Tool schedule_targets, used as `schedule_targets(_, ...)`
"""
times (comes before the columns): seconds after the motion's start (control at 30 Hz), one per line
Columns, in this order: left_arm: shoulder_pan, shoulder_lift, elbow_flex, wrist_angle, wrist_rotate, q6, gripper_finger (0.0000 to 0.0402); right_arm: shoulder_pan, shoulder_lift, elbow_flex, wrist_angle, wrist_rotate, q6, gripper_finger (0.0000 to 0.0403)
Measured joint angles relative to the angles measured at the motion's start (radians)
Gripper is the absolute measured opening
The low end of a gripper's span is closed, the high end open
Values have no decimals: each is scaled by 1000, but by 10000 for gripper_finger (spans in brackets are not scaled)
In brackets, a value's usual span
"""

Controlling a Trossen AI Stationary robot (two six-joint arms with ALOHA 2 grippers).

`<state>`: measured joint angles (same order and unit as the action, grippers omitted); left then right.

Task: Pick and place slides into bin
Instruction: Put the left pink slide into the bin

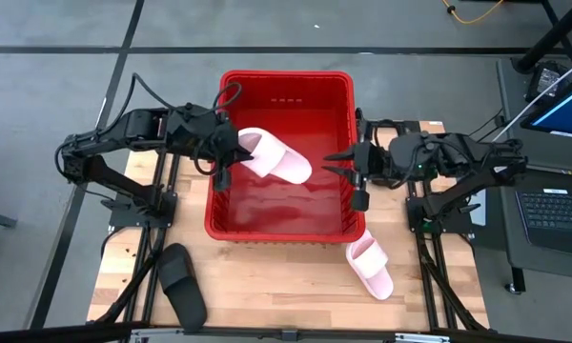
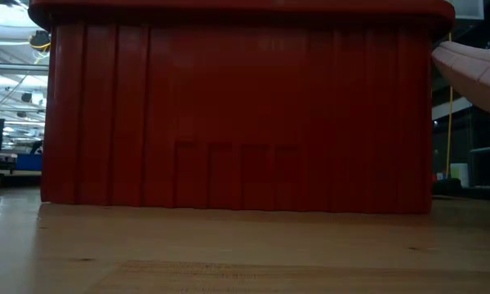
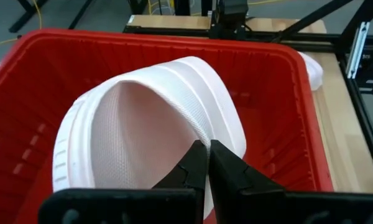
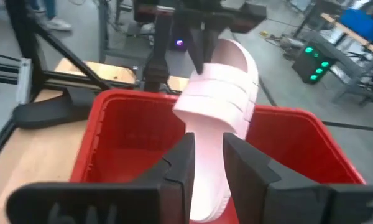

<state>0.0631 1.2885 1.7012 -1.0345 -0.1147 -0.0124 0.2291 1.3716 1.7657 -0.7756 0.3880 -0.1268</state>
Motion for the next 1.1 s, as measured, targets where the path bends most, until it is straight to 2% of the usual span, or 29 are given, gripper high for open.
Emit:
schedule_targets(0.13, 0, 0, 0, -1, 17, 0, 3, 0, 56, 83, -39, -52, -28, 85)
schedule_targets(0.43, 0, 0, 0, 24, -4, 26, 3, -47, 141, 241, -172, -53, -40, 85)
schedule_targets(0.7, 26, 27, 1, 47, -21, 79, 3, -102, 138, 251, -199, -53, -88, 85)
schedule_targets(0.93, 109, 77, 1, 154, -21, 149, 3, -131, 138, 251, -290, -53, -117, 84)
schedule_targets(1.1, 180, 112, 1, 205, 8, 175, 3, -150, 138, 251, -369, -99, -113, 62)
